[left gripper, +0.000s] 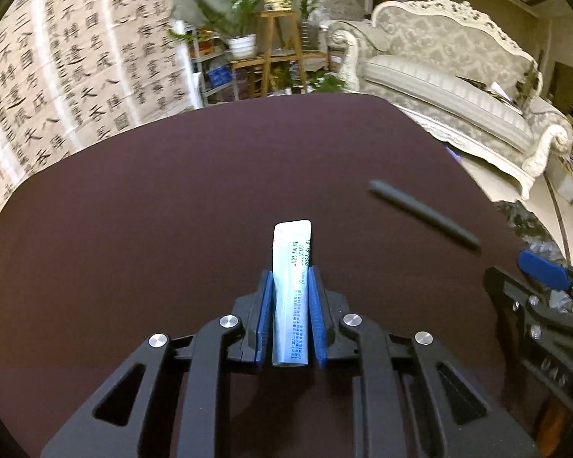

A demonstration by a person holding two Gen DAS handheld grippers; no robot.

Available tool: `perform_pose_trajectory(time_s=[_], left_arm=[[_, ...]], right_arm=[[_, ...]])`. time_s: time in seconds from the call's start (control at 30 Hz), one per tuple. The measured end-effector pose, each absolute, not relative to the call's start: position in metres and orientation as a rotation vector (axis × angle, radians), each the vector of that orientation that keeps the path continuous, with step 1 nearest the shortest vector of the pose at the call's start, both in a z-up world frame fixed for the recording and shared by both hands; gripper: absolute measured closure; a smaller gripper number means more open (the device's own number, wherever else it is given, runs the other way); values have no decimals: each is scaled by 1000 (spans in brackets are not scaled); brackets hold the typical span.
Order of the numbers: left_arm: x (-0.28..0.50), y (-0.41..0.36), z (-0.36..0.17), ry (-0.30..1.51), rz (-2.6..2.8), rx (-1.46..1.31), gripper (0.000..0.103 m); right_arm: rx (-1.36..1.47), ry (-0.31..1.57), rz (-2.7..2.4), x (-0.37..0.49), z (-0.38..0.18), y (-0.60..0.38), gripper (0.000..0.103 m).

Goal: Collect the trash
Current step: 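Move the left gripper back to the table and grasp the white tube, then grasp the black rod with the right gripper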

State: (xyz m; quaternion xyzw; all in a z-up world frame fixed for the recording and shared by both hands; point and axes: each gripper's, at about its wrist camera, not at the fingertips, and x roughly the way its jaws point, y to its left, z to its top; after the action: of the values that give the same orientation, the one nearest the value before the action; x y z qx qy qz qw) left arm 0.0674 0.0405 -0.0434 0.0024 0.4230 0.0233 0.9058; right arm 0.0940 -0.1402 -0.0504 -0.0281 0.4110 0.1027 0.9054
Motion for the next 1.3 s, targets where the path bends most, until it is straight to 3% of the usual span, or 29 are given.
perform_pose_trajectory(time_s=[0.47,0.57,0.63,0.7,0.9,1.3], left_arm=[[48,138,-44,874,226,-80,83],[46,142,-43,872,231,-86,83],[46,145,-43,871,228,-90,83],[46,145,-43,871,225,-90,83],[45,147,-44,866,215,-92,83],[42,145,-42,849,196,-93,83]], right_arm=[[-158,863,281,129,-49,-82,45],[-172,859,284,134,-48,-70,54],[-175,858,290,135,-48,-67,67],[-179,857,294,134,-48,-64,74],[-179,857,288,125,-47,-59,90],[-127,849,273,95,-46,-59,90]])
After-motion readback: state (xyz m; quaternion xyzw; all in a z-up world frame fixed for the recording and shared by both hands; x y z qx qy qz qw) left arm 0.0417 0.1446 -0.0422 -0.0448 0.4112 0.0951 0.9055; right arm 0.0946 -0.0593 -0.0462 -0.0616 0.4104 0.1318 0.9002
